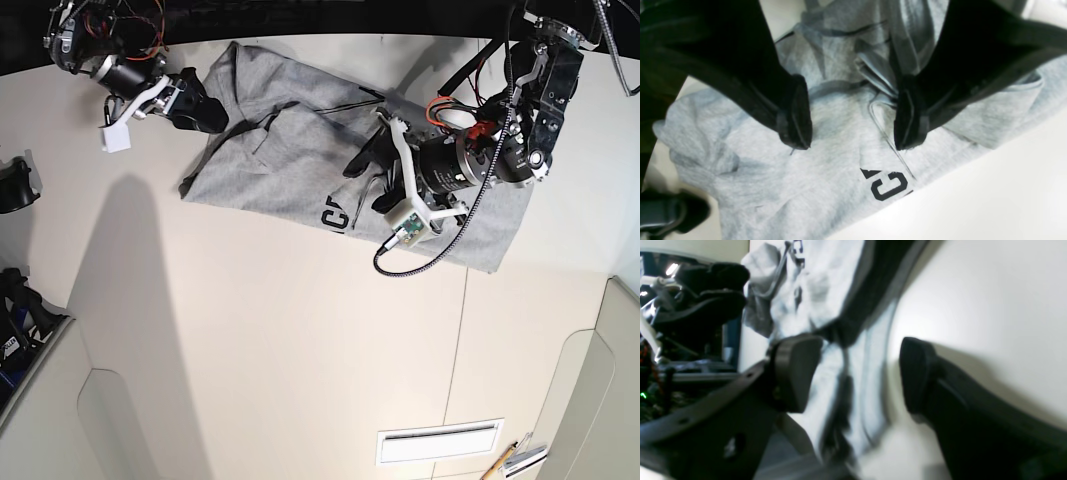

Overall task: Fold the T-shirt properly
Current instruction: 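Grasp the strip's end with the left gripper and fold it inward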

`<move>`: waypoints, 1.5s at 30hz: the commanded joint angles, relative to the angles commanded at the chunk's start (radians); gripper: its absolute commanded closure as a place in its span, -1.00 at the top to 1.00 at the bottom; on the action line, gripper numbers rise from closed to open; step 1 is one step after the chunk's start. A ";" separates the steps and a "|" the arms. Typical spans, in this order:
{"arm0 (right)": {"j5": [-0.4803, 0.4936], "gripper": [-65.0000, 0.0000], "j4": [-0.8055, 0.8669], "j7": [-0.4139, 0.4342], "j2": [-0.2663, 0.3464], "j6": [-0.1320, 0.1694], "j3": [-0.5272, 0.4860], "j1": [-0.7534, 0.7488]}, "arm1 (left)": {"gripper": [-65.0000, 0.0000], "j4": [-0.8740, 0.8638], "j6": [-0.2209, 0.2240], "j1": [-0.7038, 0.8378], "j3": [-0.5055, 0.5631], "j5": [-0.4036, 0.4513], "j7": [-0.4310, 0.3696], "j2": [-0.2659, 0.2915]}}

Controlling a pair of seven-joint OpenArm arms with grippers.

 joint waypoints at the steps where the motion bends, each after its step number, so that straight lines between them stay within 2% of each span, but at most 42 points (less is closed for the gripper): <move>1: 0.000 0.26 -0.016 0.000 -0.014 0.000 -0.012 0.010 | 0.30 0.000 -0.001 0.000 0.000 -0.019 0.004 0.000; 4: 0.000 0.26 -0.027 0.001 -0.035 0.000 -0.057 0.018 | 0.30 0.001 -0.029 0.000 0.000 -0.075 0.004 0.002; 7: -0.011 0.26 -0.027 0.011 -0.046 0.000 -0.097 0.018 | 0.30 0.002 -0.034 -0.001 -0.002 -0.081 0.004 0.003; 10: -0.092 0.26 -0.028 0.059 -0.066 0.000 -0.127 0.021 | 0.29 0.010 -0.040 -0.012 -0.040 -0.082 0.012 0.002; 12: -0.110 0.26 -0.028 0.065 -0.077 0.000 -0.151 0.020 | 0.29 0.041 -0.058 -0.016 -0.102 -0.084 0.023 0.002; 16: -0.113 0.26 -0.028 0.064 -0.078 0.000 -0.183 0.020 | 0.29 0.132 -0.069 -0.009 -0.261 -0.142 0.060 0.002; 19: -0.113 0.26 -0.027 0.055 -0.072 -0.001 -0.183 0.019 | 0.27 0.109 -0.078 0.013 -0.357 -0.109 0.044 0.003; 20: -0.112 0.26 -0.027 0.048 -0.069 -0.001 -0.183 0.020 | 0.12 0.078 -0.078 0.019 -0.376 -0.093 0.034 0.003; 21: -0.113 0.26 -0.027 0.048 -0.069 -0.001 -0.182 0.020 | -0.17 0.040 -0.078 0.020 -0.385 -0.070 0.029 0.003; 23: -0.113 0.26 -0.027 0.048 -0.070 -0.001 -0.183 0.020 | -0.89 -0.045 -0.079 0.019 -0.385 -0.031 0.020 0.003; 24: -0.113 0.26 -0.027 0.048 -0.070 -0.001 -0.183 0.020 | -1.00 -0.083 -0.083 0.019 -0.385 -0.032 0.017 0.003; 27: -0.113 0.26 -0.027 0.048 -0.070 -0.001 -0.183 0.020 | -1.00 -0.179 -0.072 0.019 -0.385 -0.021 0.013 0.003; 29: -0.112 0.26 -0.027 0.048 -0.070 -0.001 -0.183 0.020 | -1.00 -0.233 -0.051 0.019 -0.385 0.023 -0.024 0.005; 31: -0.112 0.26 -0.027 0.048 -0.070 -0.001 -0.183 0.020 | -1.00 -0.275 -0.062 0.020 -0.385 0.034 -0.034 0.024; 32: -0.112 0.26 -0.027 0.048 -0.070 -0.001 -0.183 0.020 | -1.00 -0.279 -0.084 0.021 -0.384 0.026 -0.022 0.037; 35: -0.112 0.26 -0.027 0.048 -0.070 -0.001 -0.183 0.020 | -1.00 -0.278 -0.084 0.022 -0.383 -0.051 0.004 0.076; 41: -0.113 0.26 -0.027 0.048 -0.070 -0.001 -0.183 0.020 | -1.00 -0.271 -0.084 0.017 -0.381 -0.092 0.008 0.128; 45: -0.112 0.26 -0.027 0.049 -0.071 -0.009 -0.183 0.017 | -1.00 -0.271 -0.084 0.018 -0.381 -0.160 0.063 0.187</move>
